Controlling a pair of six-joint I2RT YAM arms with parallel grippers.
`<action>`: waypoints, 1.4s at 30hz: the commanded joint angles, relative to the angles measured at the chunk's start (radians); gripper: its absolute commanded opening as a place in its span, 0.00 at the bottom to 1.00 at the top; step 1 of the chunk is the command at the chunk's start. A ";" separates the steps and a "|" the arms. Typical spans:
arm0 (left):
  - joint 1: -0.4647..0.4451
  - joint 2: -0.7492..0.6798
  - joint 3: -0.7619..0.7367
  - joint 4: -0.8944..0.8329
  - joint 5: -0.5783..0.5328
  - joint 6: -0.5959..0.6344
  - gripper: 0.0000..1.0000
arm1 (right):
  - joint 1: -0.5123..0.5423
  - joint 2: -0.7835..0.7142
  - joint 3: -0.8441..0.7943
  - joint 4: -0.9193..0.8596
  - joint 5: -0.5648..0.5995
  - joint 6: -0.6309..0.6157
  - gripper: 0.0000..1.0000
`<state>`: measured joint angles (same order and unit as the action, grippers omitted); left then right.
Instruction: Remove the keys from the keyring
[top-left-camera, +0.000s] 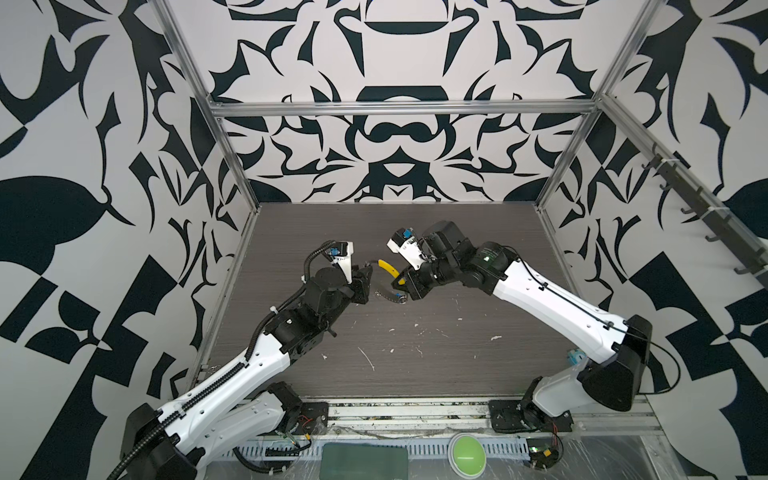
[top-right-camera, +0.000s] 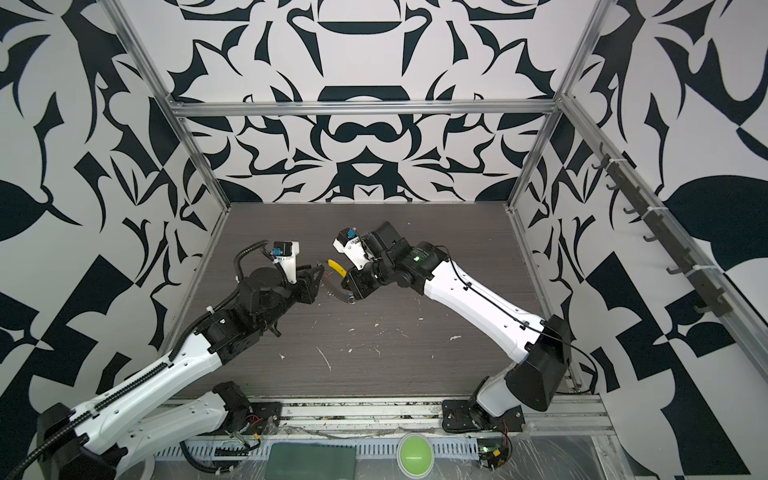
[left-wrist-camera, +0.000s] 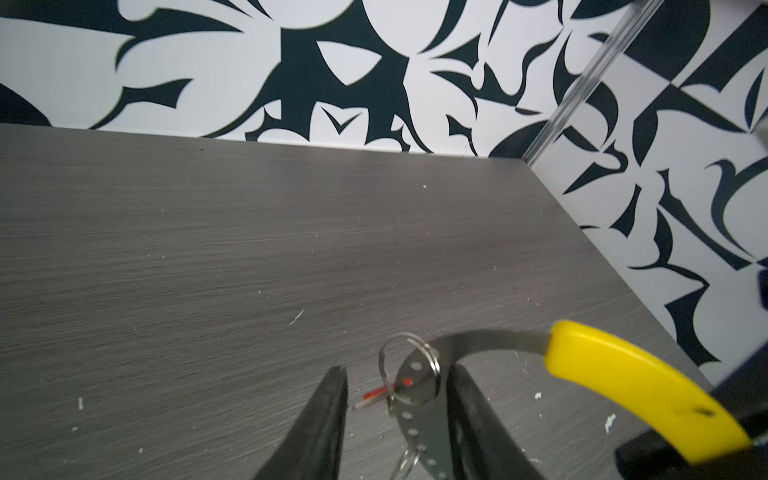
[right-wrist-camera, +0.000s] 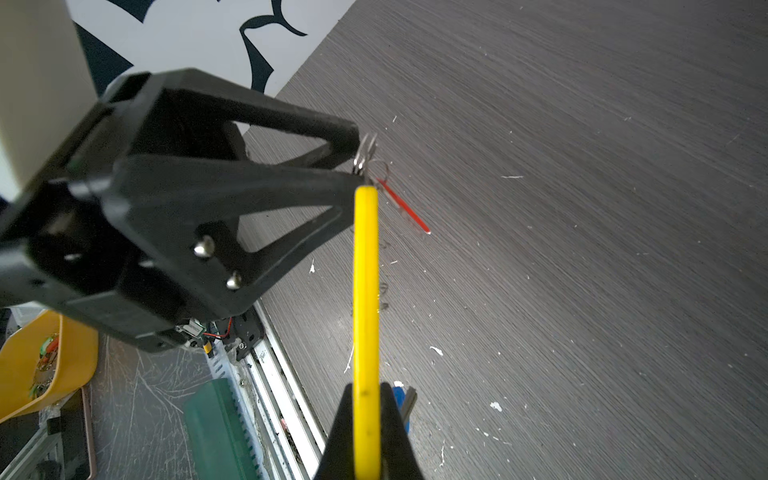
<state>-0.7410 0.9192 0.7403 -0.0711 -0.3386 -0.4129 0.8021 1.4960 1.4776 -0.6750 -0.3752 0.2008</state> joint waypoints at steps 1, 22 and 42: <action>0.022 -0.056 0.016 -0.042 -0.151 -0.003 0.42 | -0.006 -0.029 0.030 -0.027 0.032 0.014 0.00; 0.139 -0.130 0.180 -0.257 0.729 0.111 0.59 | -0.073 0.050 0.069 -0.280 -0.525 -0.556 0.00; 0.200 0.042 0.306 -0.515 1.121 0.215 0.36 | -0.075 0.090 0.147 -0.406 -0.570 -0.689 0.00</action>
<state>-0.5423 0.9520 1.0069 -0.5331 0.7204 -0.2283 0.7292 1.6089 1.5761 -1.0668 -0.9123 -0.4675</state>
